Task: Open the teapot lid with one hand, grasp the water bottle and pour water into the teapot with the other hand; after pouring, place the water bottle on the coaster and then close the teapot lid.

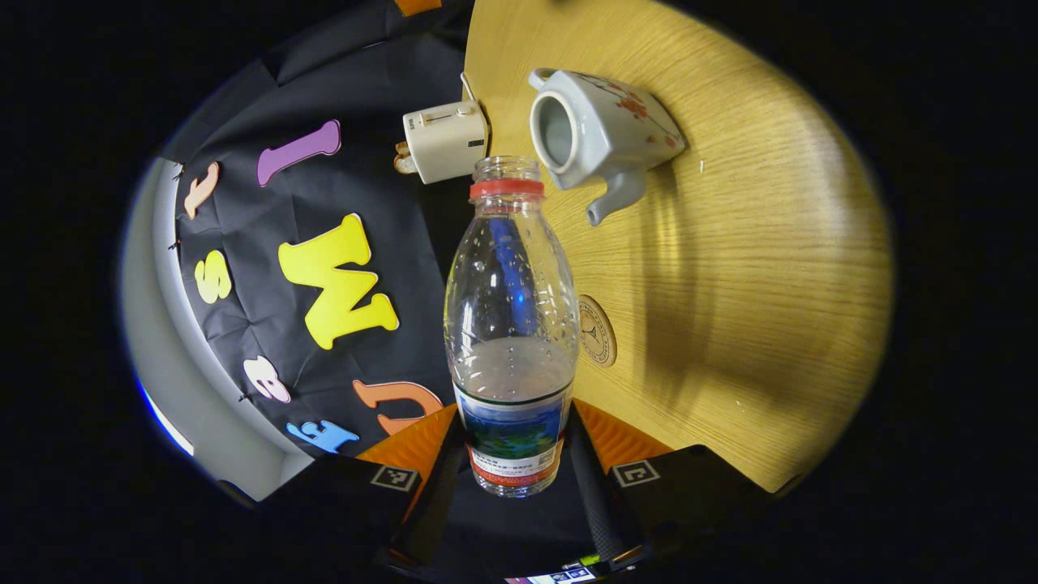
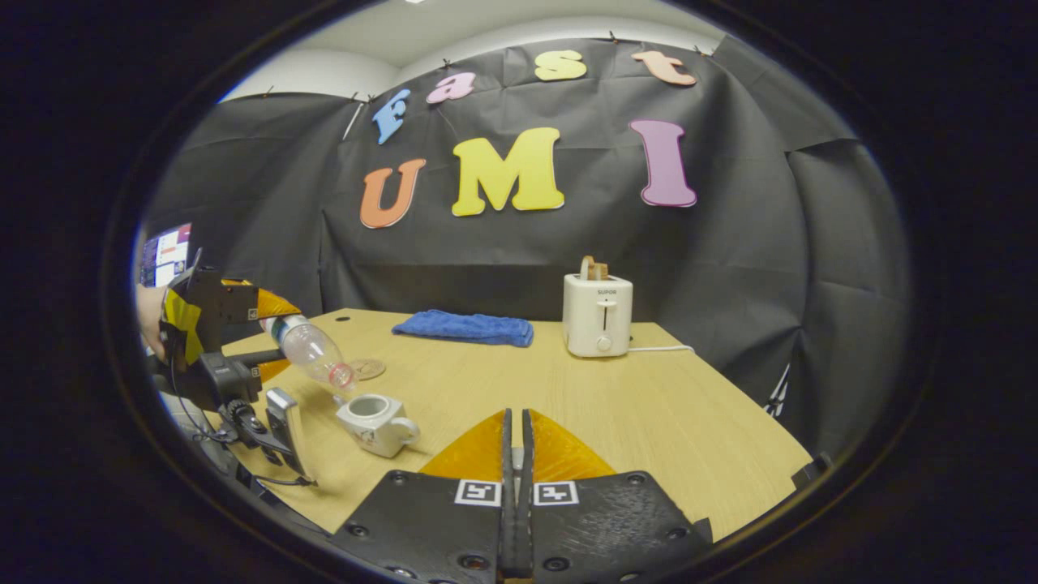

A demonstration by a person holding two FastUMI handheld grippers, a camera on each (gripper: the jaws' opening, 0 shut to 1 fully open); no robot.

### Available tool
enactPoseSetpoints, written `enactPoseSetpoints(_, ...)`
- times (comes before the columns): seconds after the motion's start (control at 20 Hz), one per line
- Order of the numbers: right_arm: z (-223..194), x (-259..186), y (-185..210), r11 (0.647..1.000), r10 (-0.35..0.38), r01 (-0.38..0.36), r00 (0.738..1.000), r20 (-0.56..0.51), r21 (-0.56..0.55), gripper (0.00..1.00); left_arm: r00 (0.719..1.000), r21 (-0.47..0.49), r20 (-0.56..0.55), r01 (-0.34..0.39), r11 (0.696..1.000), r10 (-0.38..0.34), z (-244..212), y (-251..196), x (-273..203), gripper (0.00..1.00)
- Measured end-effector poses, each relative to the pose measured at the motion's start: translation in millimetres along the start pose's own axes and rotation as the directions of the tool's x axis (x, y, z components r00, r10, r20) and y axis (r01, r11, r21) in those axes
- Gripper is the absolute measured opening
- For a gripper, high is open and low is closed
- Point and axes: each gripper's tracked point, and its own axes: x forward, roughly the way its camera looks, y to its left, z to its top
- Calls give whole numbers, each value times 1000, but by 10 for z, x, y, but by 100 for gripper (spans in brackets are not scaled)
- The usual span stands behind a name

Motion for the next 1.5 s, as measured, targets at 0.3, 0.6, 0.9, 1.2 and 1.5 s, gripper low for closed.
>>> enactPoseSetpoints(0.3, -14, 4, -13, 1000, 0, 0, 1000, -3, 2, 0, 999, 51, 4, -36, 998, 35, 22, 114, 0, 71)
enactPoseSetpoints(0.6, -17, -27, -22, 1000, 2, -2, 1000, -2, 5, 0, 997, 112, 12, -79, 991, 78, 67, 227, -8, 71)
enactPoseSetpoints(0.9, -3, -38, -22, 1000, 3, -3, 1000, 3, 5, 0, 995, 168, 15, -96, 981, 95, 100, 315, -15, 72)
enactPoseSetpoints(1.2, 11, -70, -49, 1000, -1, 0, 1000, 11, 8, 0, 993, 208, 16, -115, 971, 114, 119, 394, -6, 75)
enactPoseSetpoints(1.5, -13, -98, -89, 1000, 0, -1, 1000, 10, 18, 0, 990, 254, 22, -141, 957, 140, 186, 484, -26, 71)
